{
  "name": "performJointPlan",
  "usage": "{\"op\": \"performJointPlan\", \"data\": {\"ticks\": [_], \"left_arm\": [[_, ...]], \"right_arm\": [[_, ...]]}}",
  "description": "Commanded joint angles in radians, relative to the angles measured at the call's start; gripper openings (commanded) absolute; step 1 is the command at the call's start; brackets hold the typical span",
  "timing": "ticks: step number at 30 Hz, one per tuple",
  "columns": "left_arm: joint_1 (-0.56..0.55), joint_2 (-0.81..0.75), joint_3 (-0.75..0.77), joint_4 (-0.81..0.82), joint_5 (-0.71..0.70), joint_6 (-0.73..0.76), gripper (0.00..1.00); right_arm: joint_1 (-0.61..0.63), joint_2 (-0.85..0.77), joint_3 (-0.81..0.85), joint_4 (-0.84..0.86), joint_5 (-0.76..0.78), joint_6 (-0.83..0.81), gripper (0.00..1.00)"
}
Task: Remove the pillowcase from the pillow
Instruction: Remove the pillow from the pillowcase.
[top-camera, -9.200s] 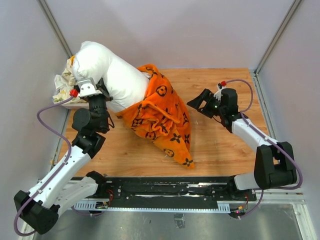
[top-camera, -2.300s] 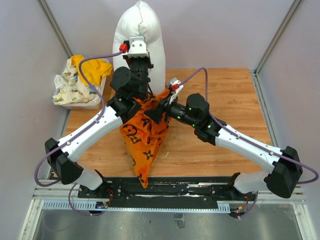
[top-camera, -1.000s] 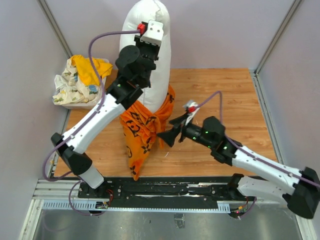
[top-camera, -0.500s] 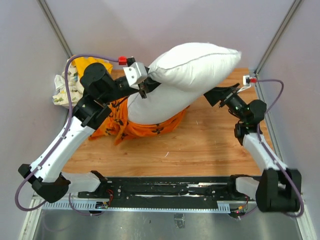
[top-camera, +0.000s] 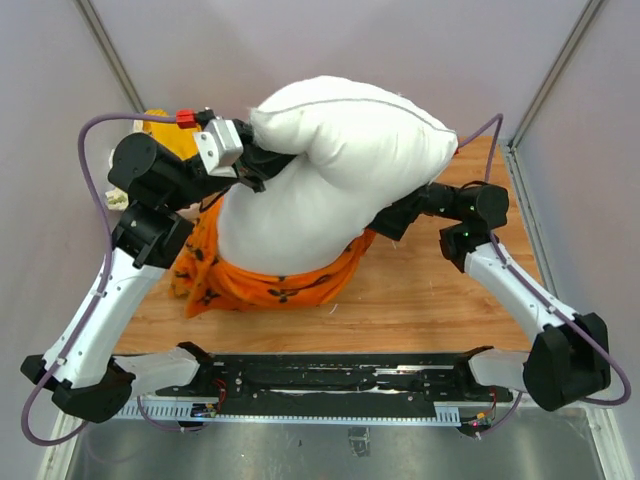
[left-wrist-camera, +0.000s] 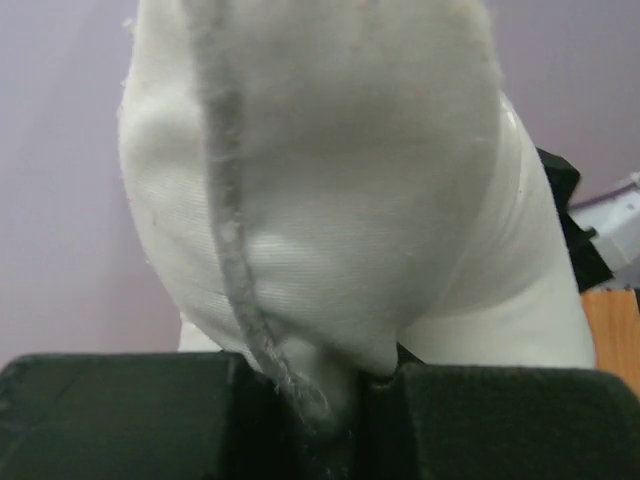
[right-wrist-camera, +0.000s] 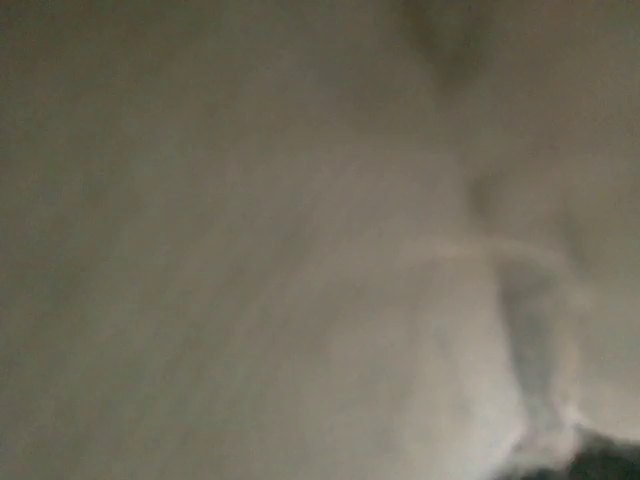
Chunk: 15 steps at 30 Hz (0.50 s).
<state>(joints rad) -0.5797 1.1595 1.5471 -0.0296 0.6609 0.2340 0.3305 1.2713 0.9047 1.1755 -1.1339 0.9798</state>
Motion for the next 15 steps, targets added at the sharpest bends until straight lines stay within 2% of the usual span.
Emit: {"op": "performJointPlan", "data": {"ticks": [1,3,4,7,8,11,13,14,15], "left_arm": [[0.003,0.084,0.041,0.212,-0.229,-0.097,0.0],[0.002,0.128,0.071,0.214,-0.398,-0.124,0.0],[0.002,0.154,0.09,0.208,-0.487,-0.133,0.0],[0.004,0.231,0.142,0.183,-0.706,-0.143,0.0],[0.004,0.254,0.153,0.177,-0.747,-0.141,0.0],[0.004,0.299,0.161,0.177,-0.795,-0.151,0.02],[0.006,0.322,0.168,0.178,-0.805,-0.158,0.18],[0.007,0.336,0.179,0.175,-0.822,-0.165,0.39],[0.009,0.356,0.203,0.157,-0.846,-0.173,0.69]], "right_arm": [[0.191,-0.131,0.11,-0.373,-0.196,-0.437,0.89],[0.21,-0.176,0.138,-0.563,-0.164,-0.576,0.64],[0.212,-0.197,0.142,-0.606,-0.148,-0.604,0.47],[0.212,-0.264,0.142,-0.679,-0.055,-0.647,0.05],[0.212,-0.29,0.148,-0.749,0.014,-0.693,0.01],[0.207,-0.378,0.143,-0.899,0.275,-0.785,0.01],[0.192,-0.416,0.124,-0.931,0.466,-0.786,0.01],[0.186,-0.435,0.11,-0.943,0.575,-0.774,0.01],[0.18,-0.451,0.092,-0.947,0.706,-0.759,0.01]]}}
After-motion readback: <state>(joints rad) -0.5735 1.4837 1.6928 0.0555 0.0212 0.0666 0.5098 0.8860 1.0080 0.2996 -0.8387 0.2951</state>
